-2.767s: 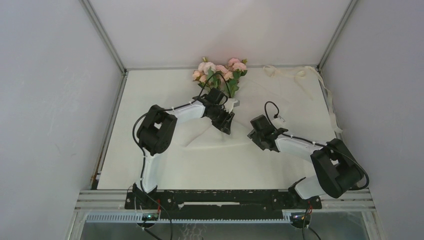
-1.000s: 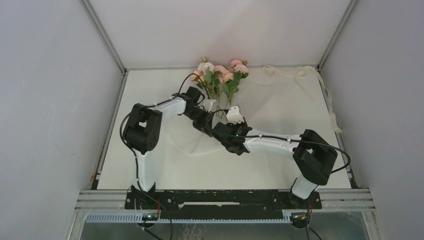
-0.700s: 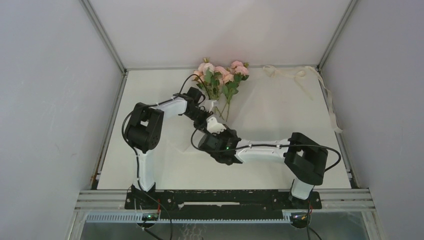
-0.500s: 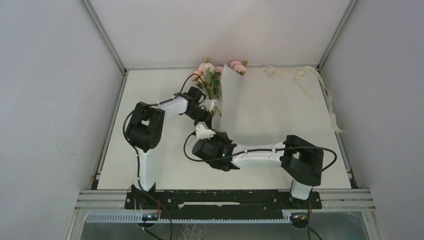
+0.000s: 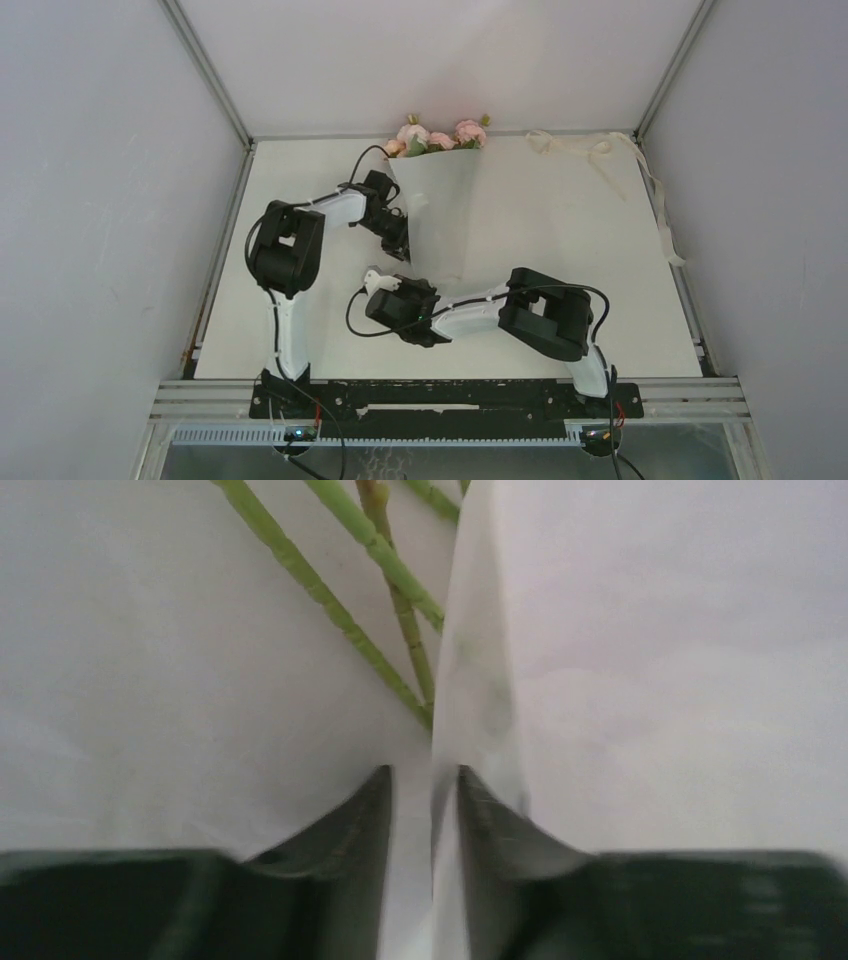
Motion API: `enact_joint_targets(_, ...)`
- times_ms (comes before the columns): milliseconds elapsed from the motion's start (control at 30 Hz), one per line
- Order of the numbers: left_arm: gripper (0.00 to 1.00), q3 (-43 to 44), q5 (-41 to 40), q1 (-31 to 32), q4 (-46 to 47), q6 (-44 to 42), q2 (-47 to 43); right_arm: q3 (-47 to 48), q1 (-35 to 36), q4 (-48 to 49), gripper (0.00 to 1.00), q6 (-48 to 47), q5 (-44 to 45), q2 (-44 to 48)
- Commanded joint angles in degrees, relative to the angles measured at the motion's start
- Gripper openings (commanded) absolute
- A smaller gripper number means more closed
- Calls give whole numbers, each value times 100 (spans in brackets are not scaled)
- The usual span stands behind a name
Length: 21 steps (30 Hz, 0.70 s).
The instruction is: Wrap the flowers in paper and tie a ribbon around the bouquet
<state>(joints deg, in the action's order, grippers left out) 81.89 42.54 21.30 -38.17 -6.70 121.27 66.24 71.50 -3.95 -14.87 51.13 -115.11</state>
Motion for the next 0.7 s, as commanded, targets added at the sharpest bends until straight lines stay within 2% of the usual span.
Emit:
enact_joint_targets(0,47,363,-111,-290,-39,-127,-225,119,-30,197,0,314,-375,-206)
enact_joint_targets(67,56,531,-98,-458,-257,-233,-345,118,-51,228,0,364,-345,-320)
enact_joint_targets(133,60,704,-96,-779,-435,-300,-505,117,-83,169,0,482,-357,-377)
enact_joint_targets(267,61,602,69,-1556,-197,126,-1106,117,-113,17,0,632,-412,-388)
enact_joint_targets(367,61,-18,366,-1890,597,758,-1747,119,-117,85,0,582,-420,-409)
enact_joint_targets(567,80,-1515,818,-1751,2438,2098,-2580,118,-137,102,0,513,-416,-422)
enact_joint_targets(667,94,-1656,678,-1462,2480,2126,-2341,117,-138,57,0,503,-412,-432)
